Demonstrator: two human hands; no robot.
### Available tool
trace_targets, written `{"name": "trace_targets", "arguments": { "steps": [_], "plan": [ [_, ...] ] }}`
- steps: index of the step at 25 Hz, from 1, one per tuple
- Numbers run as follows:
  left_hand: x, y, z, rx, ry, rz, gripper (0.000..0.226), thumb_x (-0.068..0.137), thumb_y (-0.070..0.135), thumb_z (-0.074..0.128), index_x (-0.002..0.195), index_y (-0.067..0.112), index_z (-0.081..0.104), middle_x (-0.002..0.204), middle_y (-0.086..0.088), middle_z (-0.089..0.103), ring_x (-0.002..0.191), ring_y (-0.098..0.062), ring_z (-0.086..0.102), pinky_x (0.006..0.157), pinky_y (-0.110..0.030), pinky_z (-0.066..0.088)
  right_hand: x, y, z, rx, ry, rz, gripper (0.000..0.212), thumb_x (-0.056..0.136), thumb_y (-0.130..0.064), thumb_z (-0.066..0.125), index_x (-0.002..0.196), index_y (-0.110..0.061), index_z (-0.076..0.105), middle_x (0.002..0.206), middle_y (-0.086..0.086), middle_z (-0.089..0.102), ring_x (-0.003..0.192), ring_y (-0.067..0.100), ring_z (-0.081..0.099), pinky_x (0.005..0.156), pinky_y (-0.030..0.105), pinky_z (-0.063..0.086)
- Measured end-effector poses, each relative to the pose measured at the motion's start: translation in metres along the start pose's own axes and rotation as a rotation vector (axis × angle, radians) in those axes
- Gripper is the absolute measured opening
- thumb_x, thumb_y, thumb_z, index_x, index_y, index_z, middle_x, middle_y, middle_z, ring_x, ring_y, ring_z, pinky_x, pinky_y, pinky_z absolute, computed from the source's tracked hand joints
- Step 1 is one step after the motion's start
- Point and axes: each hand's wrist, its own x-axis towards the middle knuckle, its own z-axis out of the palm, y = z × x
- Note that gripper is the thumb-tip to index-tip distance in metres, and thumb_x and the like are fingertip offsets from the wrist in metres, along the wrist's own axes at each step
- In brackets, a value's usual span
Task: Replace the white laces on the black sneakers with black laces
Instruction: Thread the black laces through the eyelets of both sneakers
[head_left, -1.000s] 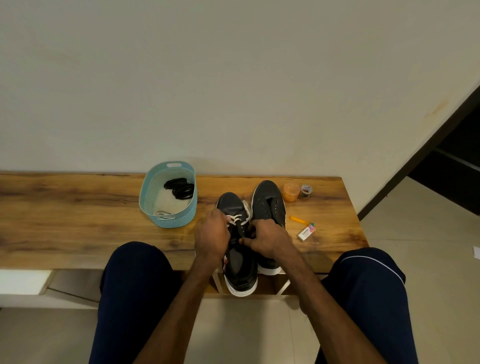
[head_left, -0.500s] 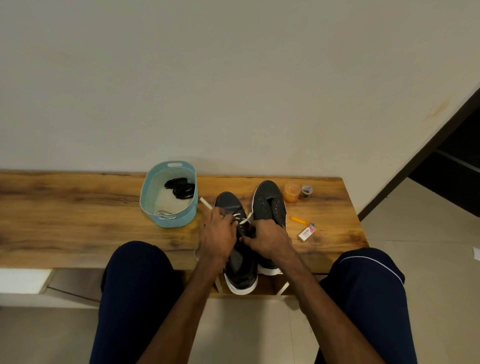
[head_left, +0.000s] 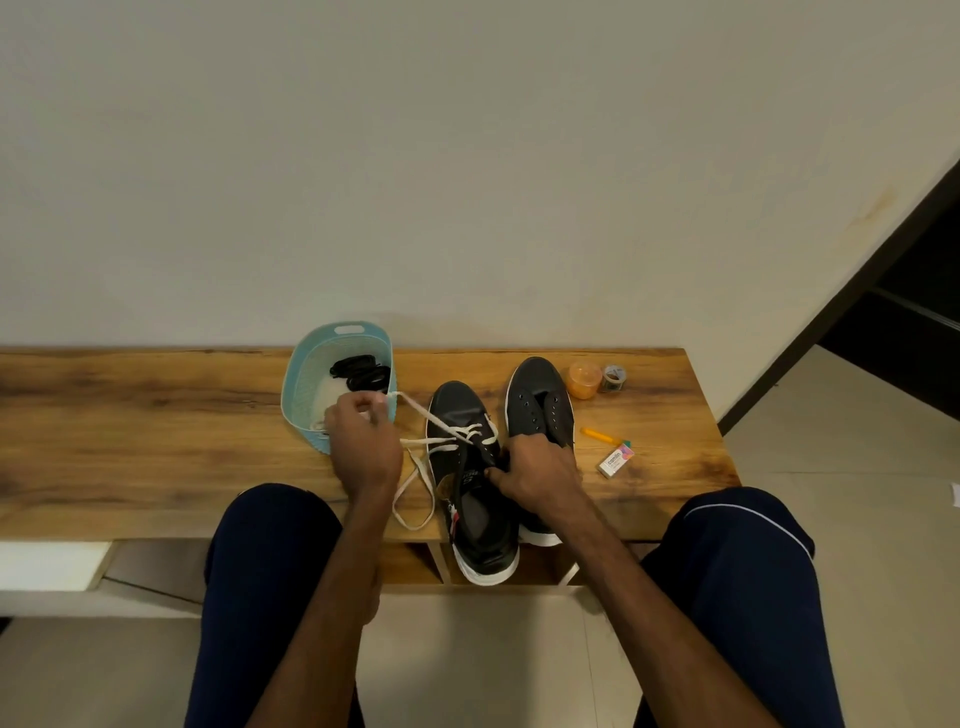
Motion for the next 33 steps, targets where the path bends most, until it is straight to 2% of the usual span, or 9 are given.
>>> {"name": "trace_targets", "arguments": {
  "steps": [3,5,11,14,17,21,26,30,33],
  "plan": [
    [-0.022,-0.004,0.012,0.426,-0.242,0.456,0.034,0.097,0.032,0.058,0.129,0.02,0.056,0.129,-0.001,0.055,0.11,-0.019,0.057,0.077,-0.029,0.047,0.0,-0.001,0.001,0.006,-0.005,0.003,0.031,0.09,-0.044,0.063,0.105,-0.017,0.066,0.099,0.004,0.068,0.097,0.025,0.065,0.096,0.047,0.048],
    [-0.036,-0.008,0.029,0.579,-0.453,0.526,0.034,0.1,0.032,0.053,0.132,0.024,0.057,0.132,0.002,0.056,0.113,-0.017,0.057,0.083,-0.03,0.05,-0.002,0.0,0.002,0.001,0.009,0.004,0.03,0.09,-0.043,0.062,0.103,-0.017,0.067,0.097,0.004,0.069,0.095,0.025,0.065,0.094,0.046,0.048],
    [-0.036,-0.018,0.037,0.609,-0.422,0.447,0.016,0.099,0.031,0.055,0.106,0.022,0.066,0.103,0.003,0.063,0.09,-0.013,0.059,0.071,-0.028,0.048,0.0,0.002,0.004,0.007,0.017,0.003,0.031,0.09,-0.046,0.061,0.102,-0.017,0.067,0.096,0.003,0.068,0.095,0.025,0.065,0.096,0.047,0.046],
    [-0.027,-0.015,0.028,0.128,-0.162,0.129,0.011,0.099,0.026,0.056,0.097,0.017,0.062,0.094,0.002,0.062,0.086,-0.017,0.06,0.061,-0.024,0.041,0.002,0.002,0.006,0.003,0.007,0.002,0.032,0.09,-0.047,0.061,0.103,-0.018,0.066,0.097,0.002,0.068,0.097,0.025,0.065,0.1,0.049,0.044],
    [-0.003,-0.009,0.014,-0.352,0.035,-0.259,0.009,0.1,0.021,0.055,0.103,0.016,0.061,0.103,-0.005,0.064,0.097,-0.023,0.062,0.08,-0.038,0.055,0.003,0.002,0.005,0.009,0.004,0.002,0.032,0.09,-0.047,0.063,0.105,-0.018,0.066,0.099,0.002,0.067,0.098,0.025,0.065,0.1,0.049,0.044],
    [-0.009,-0.019,0.006,-0.048,-0.138,-0.202,0.018,0.097,0.029,0.059,0.109,0.016,0.061,0.104,-0.006,0.067,0.087,-0.017,0.061,0.071,-0.034,0.049,0.001,0.001,0.005,0.046,0.002,-0.026,0.039,0.09,-0.045,0.064,0.119,-0.02,0.058,0.109,0.003,0.067,0.106,0.027,0.064,0.1,0.051,0.045],
    [-0.039,-0.029,0.009,0.478,-0.403,0.121,0.054,0.09,0.044,0.065,0.132,0.015,0.047,0.13,-0.008,0.049,0.114,-0.023,0.053,0.08,-0.031,0.043,0.008,-0.005,0.001,0.175,0.088,-0.17,0.049,0.096,-0.05,0.052,0.141,-0.031,0.044,0.134,0.003,0.053,0.127,0.025,0.046,0.105,0.058,0.039],
    [-0.055,-0.031,0.019,0.488,-0.607,0.167,0.061,0.086,0.049,0.069,0.132,0.016,0.046,0.129,-0.005,0.047,0.117,-0.022,0.051,0.091,-0.037,0.051,0.019,-0.01,0.006,0.088,0.017,-0.188,0.039,0.102,-0.039,0.045,0.138,-0.027,0.052,0.137,0.004,0.045,0.13,0.026,0.039,0.108,0.062,0.032],
    [-0.054,-0.034,0.022,0.366,-0.539,0.081,0.04,0.09,0.037,0.067,0.122,0.016,0.056,0.119,-0.002,0.058,0.108,-0.021,0.059,0.089,-0.037,0.053,0.021,-0.009,0.017,0.074,0.01,-0.155,0.037,0.102,-0.035,0.046,0.137,-0.027,0.053,0.138,0.004,0.044,0.131,0.027,0.038,0.108,0.066,0.029]
  ]
}}
